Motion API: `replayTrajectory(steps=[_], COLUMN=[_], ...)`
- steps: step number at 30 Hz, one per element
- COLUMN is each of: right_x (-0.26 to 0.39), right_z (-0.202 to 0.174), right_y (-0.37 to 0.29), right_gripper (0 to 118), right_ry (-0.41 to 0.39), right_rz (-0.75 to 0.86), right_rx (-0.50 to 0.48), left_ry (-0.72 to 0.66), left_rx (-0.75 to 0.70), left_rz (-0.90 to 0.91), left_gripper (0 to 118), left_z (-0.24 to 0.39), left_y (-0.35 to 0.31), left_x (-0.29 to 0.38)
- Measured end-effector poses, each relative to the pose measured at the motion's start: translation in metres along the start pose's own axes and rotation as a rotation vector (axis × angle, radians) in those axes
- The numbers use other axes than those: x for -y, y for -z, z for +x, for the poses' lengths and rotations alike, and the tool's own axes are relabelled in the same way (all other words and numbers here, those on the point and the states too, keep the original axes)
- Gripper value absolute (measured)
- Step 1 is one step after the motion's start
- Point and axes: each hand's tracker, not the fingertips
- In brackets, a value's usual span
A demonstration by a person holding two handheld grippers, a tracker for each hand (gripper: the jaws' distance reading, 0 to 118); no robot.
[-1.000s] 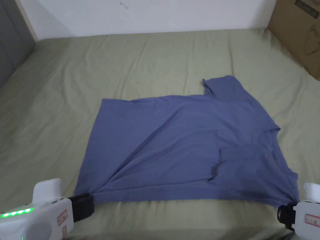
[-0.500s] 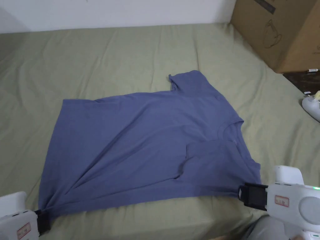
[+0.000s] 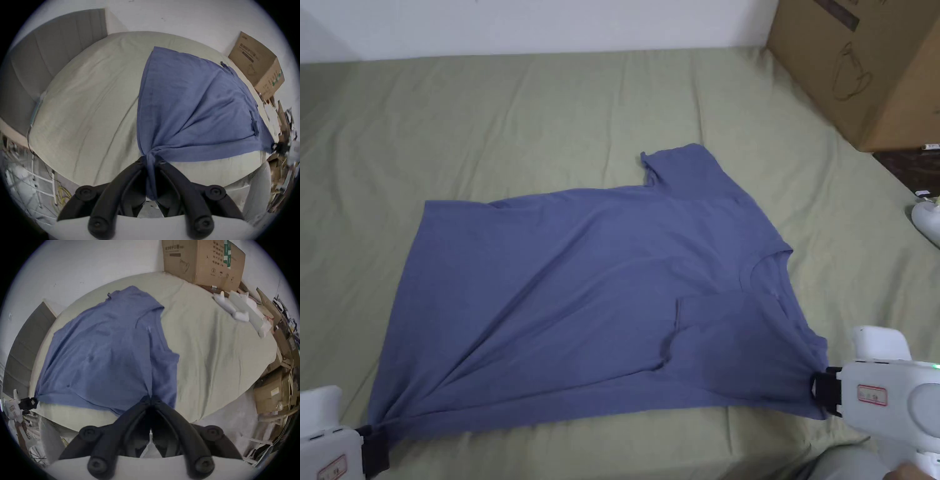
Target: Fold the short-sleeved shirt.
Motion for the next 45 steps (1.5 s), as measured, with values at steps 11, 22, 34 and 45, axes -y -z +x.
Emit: replayTrajectory(steps=[11,22,34,45], right_x=[-0.112,-0.167,-0.107,-0.046], right_z=[0.001,-0.021,-0.030,-0.024], right_y=[0.013,0.103,0.020,0.034], right_gripper=[0,33,0,0], right_ry=[0.075,0.056,-0.030,0.031], right_rz=[0.114,0.024,0.093,0.011], right_rx=[-0.078,0.000,-0.118,-0.094], left_ry=[0.063,0.025,-0.036,-0.134], left_rx=[0.011,-0.097,-0.007,0.030], left_rz=[0.095,-0.062,0.037,0.031], left_gripper=[8,78,0,91], left_z=[0.009,0.024,-0.012,-0.017], left_y=[-0.018,0.079,0.006,0.075], left_x=[-0.094,-0.158,-0.086,-0.108])
